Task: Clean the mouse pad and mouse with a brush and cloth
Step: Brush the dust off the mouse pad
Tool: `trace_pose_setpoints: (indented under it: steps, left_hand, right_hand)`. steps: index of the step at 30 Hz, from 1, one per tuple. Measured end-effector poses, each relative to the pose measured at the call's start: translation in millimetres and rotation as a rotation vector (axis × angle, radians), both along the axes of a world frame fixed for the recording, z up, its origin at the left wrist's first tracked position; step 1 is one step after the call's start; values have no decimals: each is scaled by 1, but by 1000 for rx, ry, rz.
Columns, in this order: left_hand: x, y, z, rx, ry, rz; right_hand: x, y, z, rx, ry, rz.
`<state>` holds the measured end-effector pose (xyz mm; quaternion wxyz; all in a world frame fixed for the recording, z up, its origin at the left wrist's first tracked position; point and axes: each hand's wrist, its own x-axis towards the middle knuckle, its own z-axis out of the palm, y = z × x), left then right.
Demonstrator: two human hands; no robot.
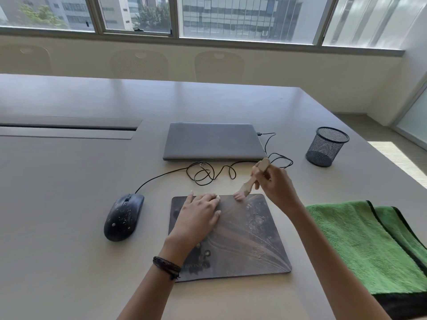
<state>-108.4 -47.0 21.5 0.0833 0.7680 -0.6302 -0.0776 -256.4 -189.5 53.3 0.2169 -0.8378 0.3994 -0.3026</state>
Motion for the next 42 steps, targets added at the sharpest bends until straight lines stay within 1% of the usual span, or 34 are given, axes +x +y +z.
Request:
trace_pose_setpoints:
  steps: [2,4,7,9,11,14,17,19,21,23,25,28,31,33,36,38,42]
  left_hand:
    - [0,0,0,-2,0,-2]
    - [-1,0,-1,-3,1,1]
    - [-1,0,-1,-4,6,2]
    - [0,-1,-1,-3,8,2]
    - [0,-1,-2,-3,4,3]
    - [0,-1,-3,-4,3,3]
    - [0,-1,-3,-9,13,4]
    - [0,-2,-4,-9,17,3]
    - [0,-2,-4,-7,21,3]
    - [0,-2,-3,-9,23,3]
    - [0,-2,-3,-10,24,0]
    - [0,-2,-2,-5,24,-1]
    - [0,-1,-2,-5,23,-2]
    - [0,-1,-1,-2,24,-2]
    - [-1,-1,0,6,20,2]
    - [-1,0,1,6,15,7]
    - [-1,0,1,5,13,1]
  right_hand:
    - [-5,-2,2,-70,27,-98]
    - [-4,1,3,-91,-33,-111]
    - [2,10,3,49,-207,76]
    - [4,13,2,128,-240,156]
    - [-1,8,-1,91,-162,86]
    - [-14,-2,-2,-50,-3,-114]
    - [-20,-5,0,-130,0,-226]
    - [-17,-2,2,-147,-64,-187]
    - [-10,3,4,-88,-151,-64]
    - [-4,7,2,-14,-159,16]
    - [-5,4,-2,-38,-82,-23]
    - [-16,-5,-3,-149,46,-200]
    - [-24,-10,0,-214,42,-271]
    - [-22,-7,3,-215,-27,-254]
    - [-14,-1,5,-117,-140,-118]
    - [-15,0,2,-87,-90,-92]
    - [-28,-8,-1,-109,19,-191]
